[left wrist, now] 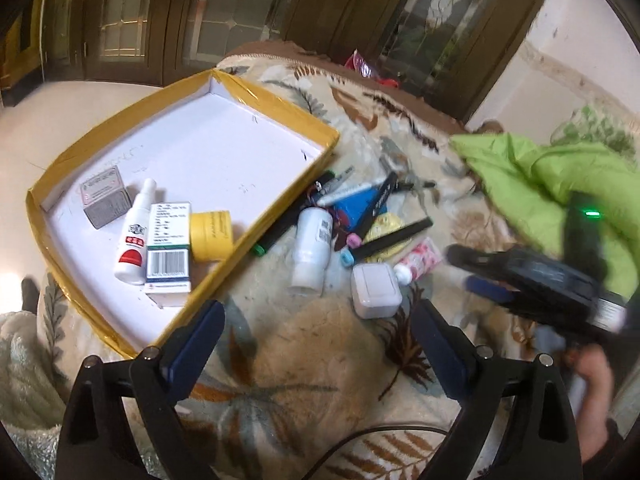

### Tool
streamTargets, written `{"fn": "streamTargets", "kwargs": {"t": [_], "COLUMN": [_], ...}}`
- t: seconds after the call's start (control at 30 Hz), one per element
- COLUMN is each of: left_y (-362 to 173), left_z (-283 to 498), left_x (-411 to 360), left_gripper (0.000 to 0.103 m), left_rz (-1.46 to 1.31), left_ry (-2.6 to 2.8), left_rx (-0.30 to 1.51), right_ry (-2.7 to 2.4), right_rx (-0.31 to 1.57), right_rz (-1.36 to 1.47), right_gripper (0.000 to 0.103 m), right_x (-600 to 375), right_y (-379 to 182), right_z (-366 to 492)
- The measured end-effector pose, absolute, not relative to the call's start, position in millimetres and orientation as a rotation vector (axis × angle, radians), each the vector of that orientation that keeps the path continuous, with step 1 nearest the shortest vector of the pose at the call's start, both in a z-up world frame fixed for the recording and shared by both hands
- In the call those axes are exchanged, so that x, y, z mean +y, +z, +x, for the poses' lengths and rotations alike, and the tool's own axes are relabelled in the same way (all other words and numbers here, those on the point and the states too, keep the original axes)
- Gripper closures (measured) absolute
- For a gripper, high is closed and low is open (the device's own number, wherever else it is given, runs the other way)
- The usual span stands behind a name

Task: Organize rigid objects
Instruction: 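Move the right tool toward the pink hand cream tube while the left tool approaches the white charger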

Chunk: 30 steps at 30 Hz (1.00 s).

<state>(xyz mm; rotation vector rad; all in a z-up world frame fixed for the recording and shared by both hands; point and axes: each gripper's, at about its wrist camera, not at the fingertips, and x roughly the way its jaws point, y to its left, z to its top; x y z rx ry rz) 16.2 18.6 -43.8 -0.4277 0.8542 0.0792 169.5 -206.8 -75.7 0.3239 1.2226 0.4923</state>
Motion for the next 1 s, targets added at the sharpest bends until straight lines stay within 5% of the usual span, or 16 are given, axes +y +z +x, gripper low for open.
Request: {"fn": "streamTargets", "kwargs": {"t": [0.07, 0.3, 0.4, 0.47, 0.53, 0.6, 1.0], "left_y": [-43, -39, -36, -34, -33, -31, -37], "left_z": [15, 27, 26, 24, 23, 23, 27], "left_x": [22, 5, 3, 6, 10, 8, -11], "left_gripper": [0.008, 0.008, 0.018, 0.021, 0.021, 0.021, 0.021], "left_rz": [-0.436, -0.373, -0.354, -0.365, -0.391, -0.397, -0.305], "left_ry": [0.088, 0.027, -0.028, -0.037, -0.029, -0.038, -0.066], "left_rx": [0.841, 0.853, 0.865, 0.87, 0.873, 0.88, 0.919], "right_ry": [0.475, 0.26, 0.222, 0.195, 0.197, 0.22, 0.494], "right_rx": [1.234, 1.415, 1.389, 1.369, 1.355, 1.362, 1.382], "right_rz": [0.318, 0.343, 0.311, 0.304, 0.277, 0.238, 0.164], "right_gripper": [0.032, 0.038, 0.04, 0.046, 0.066, 0.073, 0.073], "right_x": [-202, -183, -175, -173, -170, -169, -201], "right_y": [-79, -119, -116, -115, -112, -110, -120], "right_z": [175, 206, 216, 222, 220, 211, 166]}}
